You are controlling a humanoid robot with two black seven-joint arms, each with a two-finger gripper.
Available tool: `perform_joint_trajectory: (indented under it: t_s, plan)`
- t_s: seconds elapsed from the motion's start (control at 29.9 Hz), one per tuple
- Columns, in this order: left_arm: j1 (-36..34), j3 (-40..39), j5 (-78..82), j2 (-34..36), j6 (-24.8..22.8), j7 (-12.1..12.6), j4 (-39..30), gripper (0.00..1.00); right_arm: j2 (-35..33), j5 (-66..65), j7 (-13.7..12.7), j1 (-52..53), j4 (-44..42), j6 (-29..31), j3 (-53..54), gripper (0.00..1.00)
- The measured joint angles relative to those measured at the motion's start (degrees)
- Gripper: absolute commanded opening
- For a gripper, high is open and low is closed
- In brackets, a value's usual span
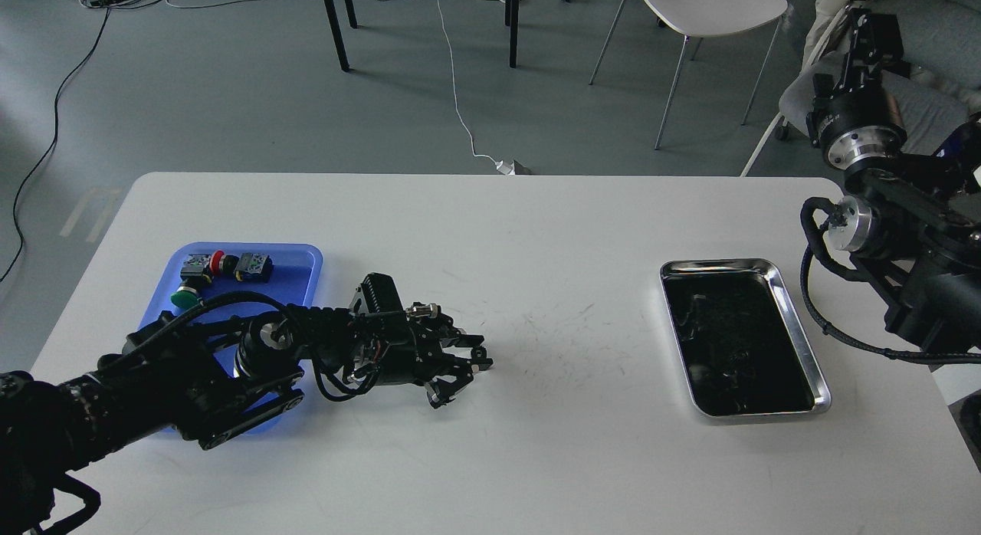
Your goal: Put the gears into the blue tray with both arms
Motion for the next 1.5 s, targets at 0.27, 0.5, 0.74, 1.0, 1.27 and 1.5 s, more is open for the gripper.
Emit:
perform_joint_trajectory:
  t_s: [0.27,0.5,0.74,1.0,1.27,1.5]
  plan:
    - [0.03,0.12,0.00,-0.09,0.20,-0.02,0.59,0.23,0.00,-0.08,0.00,0.00,0.00,0.00,-0.02,0.96]
    - [0.10,0.17,-0.02,-0.07,0.55,-0.01,0.96,0.11,0.00,-0.17,0.00,-0.17,0.00,0.00,-0.02,0.96]
    - [0.11,0.09,-0.01,0.54,0.57,0.02,0.38,0.08,0.01,-0.33,0.00,-0.55,-1.03,0.00,-0.02,0.96]
    - [-0.78,-0.33,0.00,3.96,0.55,0.01,-1.60,0.08,0.02,-0.36,0.00,-0.70,-1.32,0.07,-0.02,0.96]
    - [-4.84,-1.76,0.00,11.73,0.53,-0.02,-4.91,0.08,0.44,-0.36,0.00,-0.77,-2.02,0.10,-0.12,0.96]
    - [-5.53,-3.62,0.00,21.28,1.49,0.01,-5.38,0.09,0.18,-0.51,0.00,-0.71,-1.97,0.09,-0.19,0.96]
